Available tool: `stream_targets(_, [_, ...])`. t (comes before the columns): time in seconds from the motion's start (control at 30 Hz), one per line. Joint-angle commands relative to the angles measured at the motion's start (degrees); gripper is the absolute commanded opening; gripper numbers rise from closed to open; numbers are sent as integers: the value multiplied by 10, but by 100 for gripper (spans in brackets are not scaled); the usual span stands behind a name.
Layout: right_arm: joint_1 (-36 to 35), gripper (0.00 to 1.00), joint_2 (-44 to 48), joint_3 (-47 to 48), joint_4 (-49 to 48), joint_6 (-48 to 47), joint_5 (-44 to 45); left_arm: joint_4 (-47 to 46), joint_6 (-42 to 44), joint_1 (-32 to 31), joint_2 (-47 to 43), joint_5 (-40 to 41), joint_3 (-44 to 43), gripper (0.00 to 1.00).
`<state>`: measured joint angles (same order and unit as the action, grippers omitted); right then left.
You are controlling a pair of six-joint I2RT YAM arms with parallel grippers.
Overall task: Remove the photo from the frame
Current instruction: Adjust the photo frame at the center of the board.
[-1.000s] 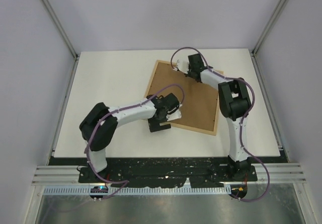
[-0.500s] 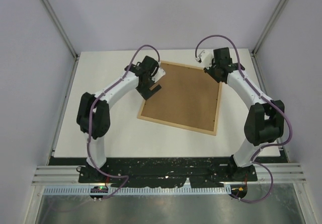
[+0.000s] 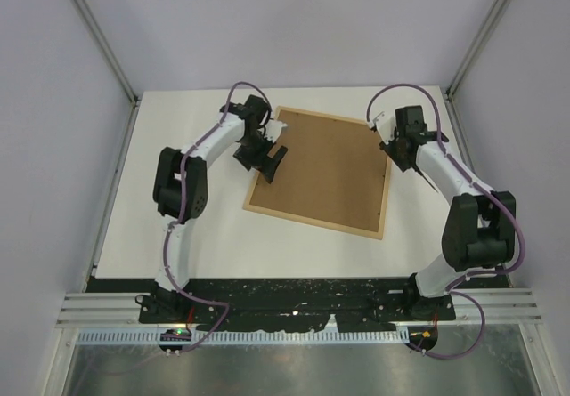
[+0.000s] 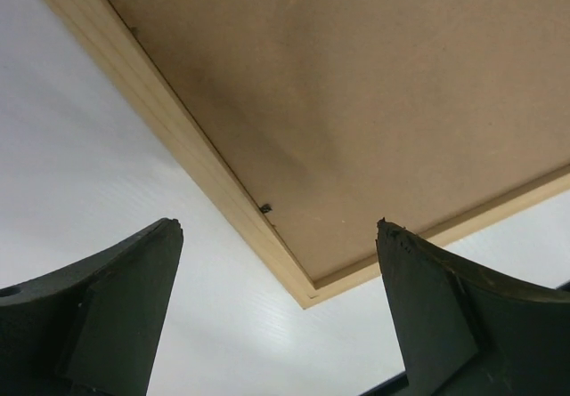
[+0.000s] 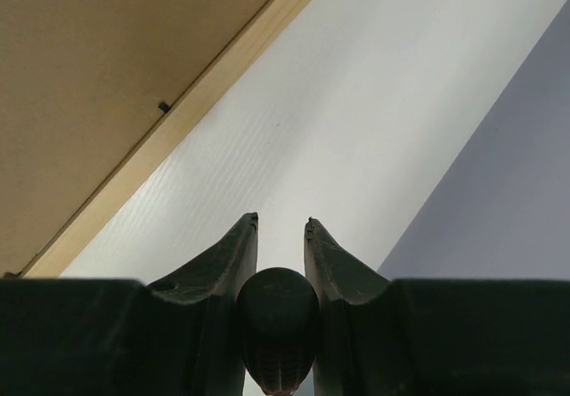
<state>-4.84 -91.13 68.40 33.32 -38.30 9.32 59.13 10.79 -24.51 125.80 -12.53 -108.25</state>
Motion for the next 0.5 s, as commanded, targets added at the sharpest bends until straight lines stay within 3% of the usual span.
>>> stream_targets(0.0, [27, 8, -8, -15, -20, 13, 26, 29, -42, 4, 2, -87, 10, 95])
stream_targets(0.27, [34, 8, -109, -4, -44, 4, 71, -22, -68, 4, -25, -21, 95, 96])
stream_targets(0.47, [33, 8, -142, 9, -53, 10, 71, -31, -78, 5, -22, -80, 124, 95])
